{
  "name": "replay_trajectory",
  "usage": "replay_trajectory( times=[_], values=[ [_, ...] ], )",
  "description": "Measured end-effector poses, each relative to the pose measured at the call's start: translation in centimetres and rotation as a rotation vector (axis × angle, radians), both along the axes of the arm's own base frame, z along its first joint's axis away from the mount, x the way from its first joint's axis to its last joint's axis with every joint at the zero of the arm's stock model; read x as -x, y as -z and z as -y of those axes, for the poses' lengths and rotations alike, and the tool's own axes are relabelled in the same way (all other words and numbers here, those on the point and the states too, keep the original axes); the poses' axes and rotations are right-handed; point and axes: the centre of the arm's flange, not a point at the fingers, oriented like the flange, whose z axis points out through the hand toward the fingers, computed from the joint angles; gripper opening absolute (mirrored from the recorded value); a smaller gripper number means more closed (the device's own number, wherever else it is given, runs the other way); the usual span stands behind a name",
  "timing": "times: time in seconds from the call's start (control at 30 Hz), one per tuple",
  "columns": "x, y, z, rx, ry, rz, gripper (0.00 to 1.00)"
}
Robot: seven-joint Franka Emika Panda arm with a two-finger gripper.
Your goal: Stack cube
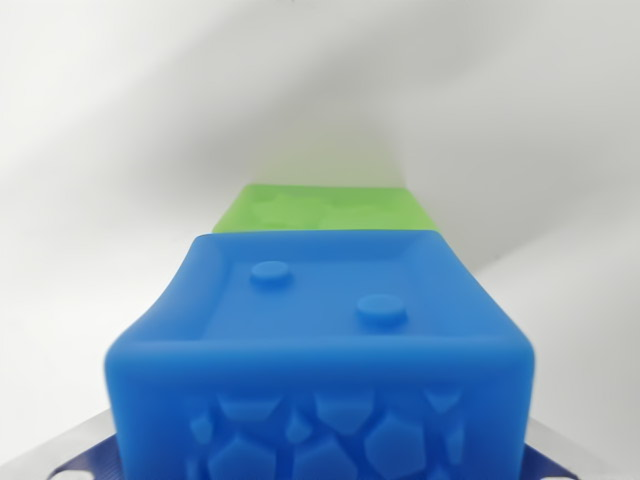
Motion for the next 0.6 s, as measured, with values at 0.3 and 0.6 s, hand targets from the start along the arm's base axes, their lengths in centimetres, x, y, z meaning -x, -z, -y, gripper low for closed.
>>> replay_trajectory(
  times=[0.3,0.6],
  values=[
    [-0.01,0.11,-0.01,0.0,0.0,0.0,1.0],
    [-0.02,0.1,-0.01,0.0,0.0,0.0,1.0]
  ],
)
